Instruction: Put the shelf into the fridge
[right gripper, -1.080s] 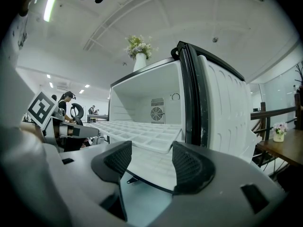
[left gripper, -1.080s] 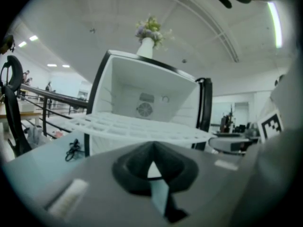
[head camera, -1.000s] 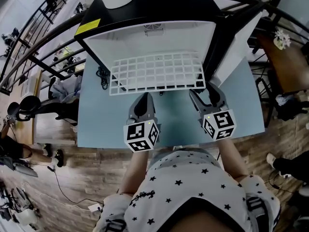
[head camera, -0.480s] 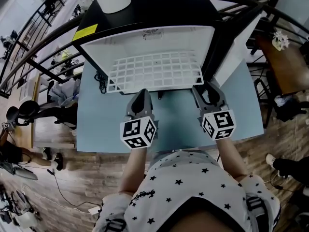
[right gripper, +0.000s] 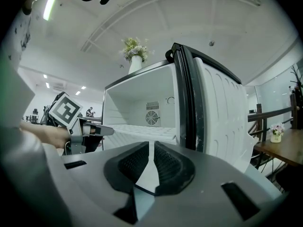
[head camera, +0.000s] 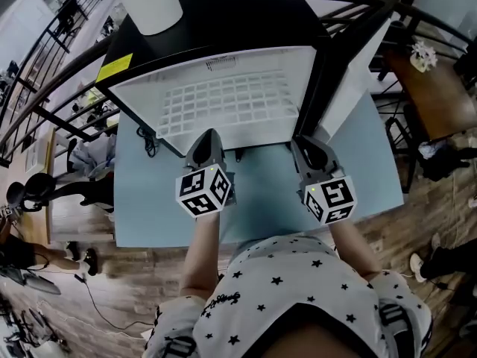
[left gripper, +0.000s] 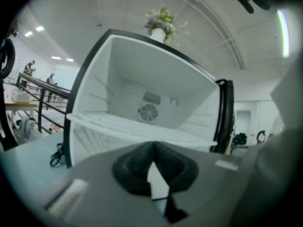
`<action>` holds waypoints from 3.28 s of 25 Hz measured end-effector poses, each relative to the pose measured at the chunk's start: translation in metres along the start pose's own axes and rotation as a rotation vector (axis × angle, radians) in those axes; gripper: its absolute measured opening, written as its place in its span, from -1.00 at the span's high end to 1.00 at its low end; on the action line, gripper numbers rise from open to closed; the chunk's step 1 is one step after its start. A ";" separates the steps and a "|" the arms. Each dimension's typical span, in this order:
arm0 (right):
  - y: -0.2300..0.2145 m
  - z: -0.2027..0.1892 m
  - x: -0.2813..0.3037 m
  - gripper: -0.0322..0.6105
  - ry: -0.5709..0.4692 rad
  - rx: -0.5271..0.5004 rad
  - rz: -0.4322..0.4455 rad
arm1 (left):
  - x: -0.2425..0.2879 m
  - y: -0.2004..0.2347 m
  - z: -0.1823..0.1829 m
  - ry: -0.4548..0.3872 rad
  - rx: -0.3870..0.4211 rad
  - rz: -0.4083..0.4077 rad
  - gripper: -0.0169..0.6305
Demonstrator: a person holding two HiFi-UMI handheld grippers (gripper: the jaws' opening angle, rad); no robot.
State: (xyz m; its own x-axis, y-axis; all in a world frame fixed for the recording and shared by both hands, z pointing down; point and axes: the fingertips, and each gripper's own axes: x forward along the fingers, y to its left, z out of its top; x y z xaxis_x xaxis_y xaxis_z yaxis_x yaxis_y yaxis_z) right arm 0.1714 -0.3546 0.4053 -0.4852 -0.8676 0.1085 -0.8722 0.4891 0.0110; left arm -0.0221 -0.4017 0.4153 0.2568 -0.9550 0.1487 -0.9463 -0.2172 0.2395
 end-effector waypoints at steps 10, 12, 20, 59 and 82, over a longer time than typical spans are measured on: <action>0.003 -0.004 -0.001 0.79 0.002 0.010 0.034 | 0.033 0.007 0.007 -0.020 0.028 0.021 0.93; 0.004 -0.004 -0.002 0.79 0.003 0.009 0.039 | 0.038 0.009 0.009 -0.026 0.022 0.027 0.93; 0.008 -0.004 -0.009 0.79 -0.004 0.015 0.043 | 0.055 0.014 0.010 -0.011 0.046 0.039 0.93; 0.191 -0.013 -0.189 0.79 -0.013 0.006 0.037 | -0.253 -0.049 -0.060 0.076 -0.050 -0.139 0.93; 0.227 -0.031 -0.242 0.84 0.004 0.023 0.027 | -0.328 -0.071 -0.093 0.088 -0.010 -0.164 0.93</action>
State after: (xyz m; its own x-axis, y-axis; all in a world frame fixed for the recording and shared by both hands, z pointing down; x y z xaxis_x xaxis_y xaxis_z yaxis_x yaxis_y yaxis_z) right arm 0.0923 -0.0307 0.4120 -0.5086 -0.8536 0.1125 -0.8598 0.5103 -0.0146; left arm -0.0214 -0.0542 0.4385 0.4239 -0.8855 0.1904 -0.8885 -0.3659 0.2769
